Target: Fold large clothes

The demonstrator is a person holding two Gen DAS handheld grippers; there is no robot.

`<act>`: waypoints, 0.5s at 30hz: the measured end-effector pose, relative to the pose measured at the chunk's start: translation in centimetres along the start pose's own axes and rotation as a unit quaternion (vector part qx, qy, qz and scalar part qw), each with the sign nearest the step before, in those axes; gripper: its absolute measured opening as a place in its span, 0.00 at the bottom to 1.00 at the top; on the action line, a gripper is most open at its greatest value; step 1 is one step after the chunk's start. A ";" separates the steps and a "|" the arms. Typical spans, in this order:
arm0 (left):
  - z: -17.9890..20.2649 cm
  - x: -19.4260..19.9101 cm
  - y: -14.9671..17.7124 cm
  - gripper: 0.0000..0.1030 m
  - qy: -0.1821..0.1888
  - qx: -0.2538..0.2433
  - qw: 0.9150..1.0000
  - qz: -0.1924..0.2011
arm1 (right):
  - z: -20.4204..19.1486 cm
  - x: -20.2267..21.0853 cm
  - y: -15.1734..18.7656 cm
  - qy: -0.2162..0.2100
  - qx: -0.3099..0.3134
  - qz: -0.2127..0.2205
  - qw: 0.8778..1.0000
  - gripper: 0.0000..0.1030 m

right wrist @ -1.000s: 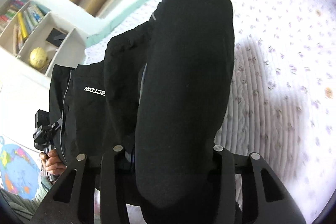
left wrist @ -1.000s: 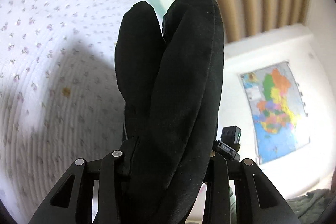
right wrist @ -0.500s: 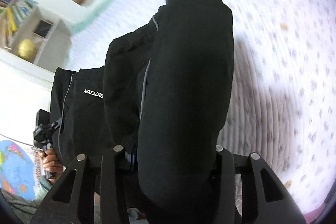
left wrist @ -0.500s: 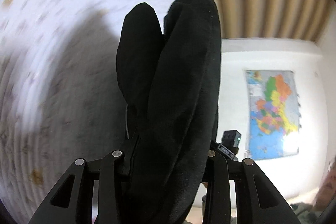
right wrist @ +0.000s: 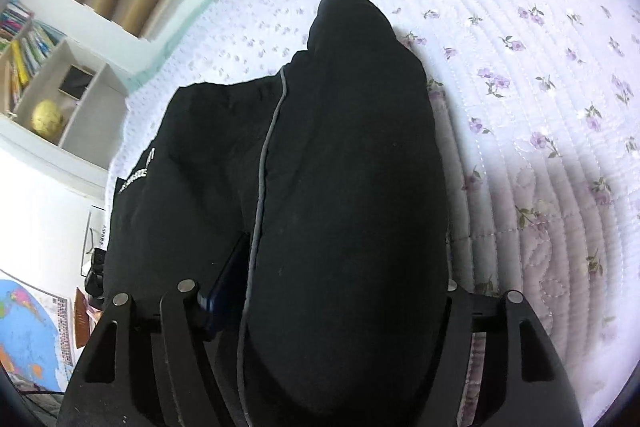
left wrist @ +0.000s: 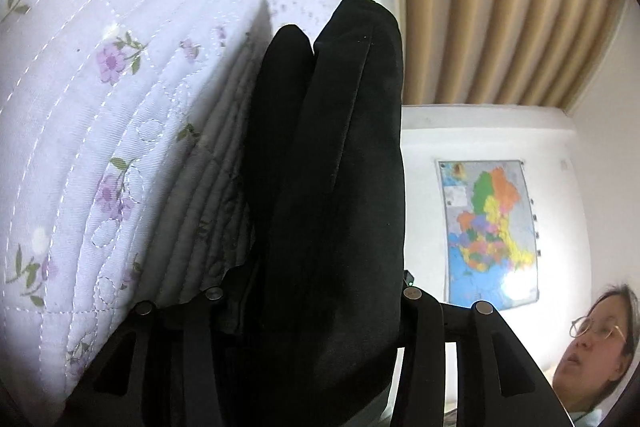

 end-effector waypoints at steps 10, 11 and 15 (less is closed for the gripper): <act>3.6 6.4 3.1 0.52 -0.135 -0.109 0.980 0.097 | -4.0 4.9 2.4 0.071 0.056 0.063 0.994 0.72; 4.2 7.6 3.7 0.54 -0.155 -0.126 0.973 0.112 | -4.3 6.4 2.6 0.075 0.061 0.071 0.993 0.72; 7.7 11.7 5.7 0.57 -0.202 -0.173 0.949 0.169 | -7.2 9.3 3.6 0.093 0.087 0.100 0.987 0.72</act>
Point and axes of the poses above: each gripper's, at about its wrist camera, not at the fingertips, and x roughly against the way its jaws point, z to its right, y to its underside, the point moved 7 cm from there along -x, roughly the way its jaws point, and after that the axes turned 14 degrees about -y, right-handed, at the moved point
